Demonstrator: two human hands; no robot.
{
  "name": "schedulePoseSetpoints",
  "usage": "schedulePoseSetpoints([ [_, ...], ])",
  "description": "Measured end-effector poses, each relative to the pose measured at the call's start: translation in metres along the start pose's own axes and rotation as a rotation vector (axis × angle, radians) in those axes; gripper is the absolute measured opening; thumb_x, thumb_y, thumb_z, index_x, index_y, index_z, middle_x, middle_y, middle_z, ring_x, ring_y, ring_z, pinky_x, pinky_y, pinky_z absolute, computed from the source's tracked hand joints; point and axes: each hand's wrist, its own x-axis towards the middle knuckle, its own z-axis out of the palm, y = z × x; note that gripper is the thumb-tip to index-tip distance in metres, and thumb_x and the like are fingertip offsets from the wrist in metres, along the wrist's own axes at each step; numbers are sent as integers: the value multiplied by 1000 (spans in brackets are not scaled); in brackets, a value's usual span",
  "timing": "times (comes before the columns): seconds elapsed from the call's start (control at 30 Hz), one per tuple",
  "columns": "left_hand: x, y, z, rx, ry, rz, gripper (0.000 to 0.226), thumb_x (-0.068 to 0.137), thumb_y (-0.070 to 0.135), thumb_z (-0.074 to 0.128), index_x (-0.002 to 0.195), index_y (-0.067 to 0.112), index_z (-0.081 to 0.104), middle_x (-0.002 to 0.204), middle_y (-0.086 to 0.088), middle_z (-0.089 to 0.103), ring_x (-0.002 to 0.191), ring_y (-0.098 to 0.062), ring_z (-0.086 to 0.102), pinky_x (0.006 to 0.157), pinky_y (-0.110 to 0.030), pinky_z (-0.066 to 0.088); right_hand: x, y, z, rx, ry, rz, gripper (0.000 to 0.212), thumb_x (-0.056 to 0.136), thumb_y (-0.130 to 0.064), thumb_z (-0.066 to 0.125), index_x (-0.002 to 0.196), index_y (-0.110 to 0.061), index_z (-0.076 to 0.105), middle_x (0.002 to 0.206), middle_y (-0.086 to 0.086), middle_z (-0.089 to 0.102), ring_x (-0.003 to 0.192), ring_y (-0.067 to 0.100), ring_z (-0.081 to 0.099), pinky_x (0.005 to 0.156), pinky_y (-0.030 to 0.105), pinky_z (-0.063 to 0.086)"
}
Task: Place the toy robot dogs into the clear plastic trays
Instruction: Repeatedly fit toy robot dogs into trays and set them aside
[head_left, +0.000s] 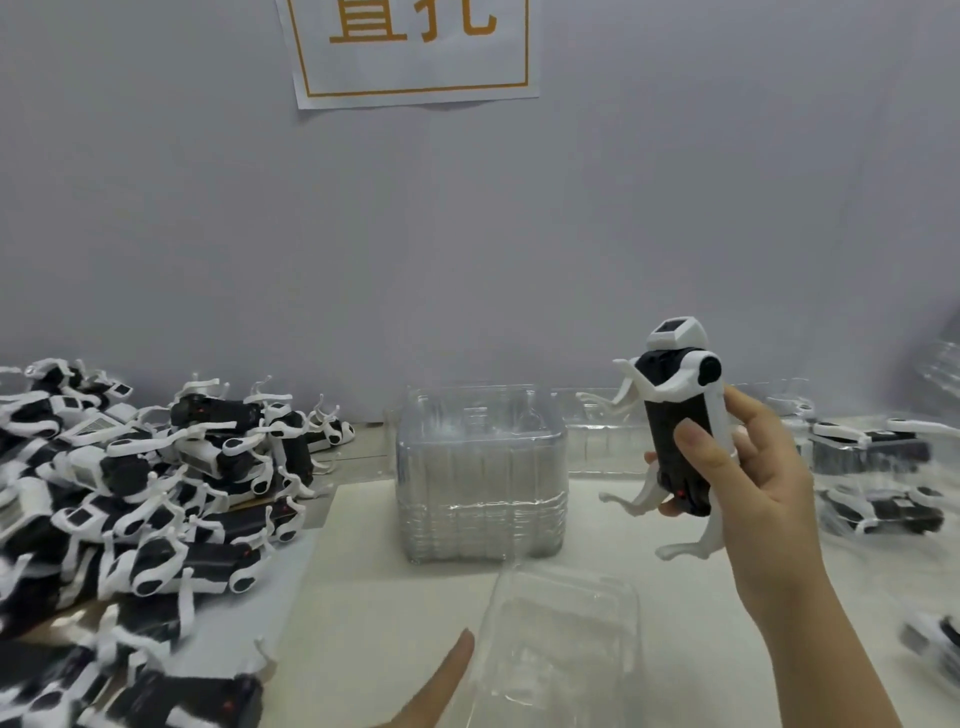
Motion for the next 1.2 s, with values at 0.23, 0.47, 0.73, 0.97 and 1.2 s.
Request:
schedulePoseSetpoints([
  [0.23,22,15,2,455,-318,482,27,91,48,48,116,55,54,154,29,21,146,6,7,114,-14,9,-1,-1,-4,13,11,12,39,72,-41,65,110,-37,60,81,3,71,71,27,68,48,31,54],
  [0.47,5,29,42,562,-68,750,38,78,53,57,106,31,69,94,12,63,94,-4,49,78,-22,44,-4,-4,-1,13,-2,25,40,74,-38,65,113,-35,59,80,0,71,69,28,67,49,33,55],
  [0.73,1,0,8,163,31,220,134,30,79,81,143,62,10,155,30,0,143,6,3,112,-31,16,-20,1,-6,30,-156,157,41,71,-42,70,111,-36,65,90,10,72,77,31,71,51,32,55],
  [0.97,10,-8,30,-246,-134,-72,113,32,60,92,130,52,38,142,24,43,131,1,45,103,-14,38,-26,20,10,-244,-450,346,38,89,-33,61,127,-29,56,102,13,66,69,23,71,49,35,55],
  [1.2,-25,7,61,56,140,-90,125,19,90,72,122,65,7,132,34,12,122,-1,36,100,-27,40,-25,30,12,-902,-829,186,28,92,-49,56,100,-70,39,97,-30,60,78,-7,58,77,24,47],
])
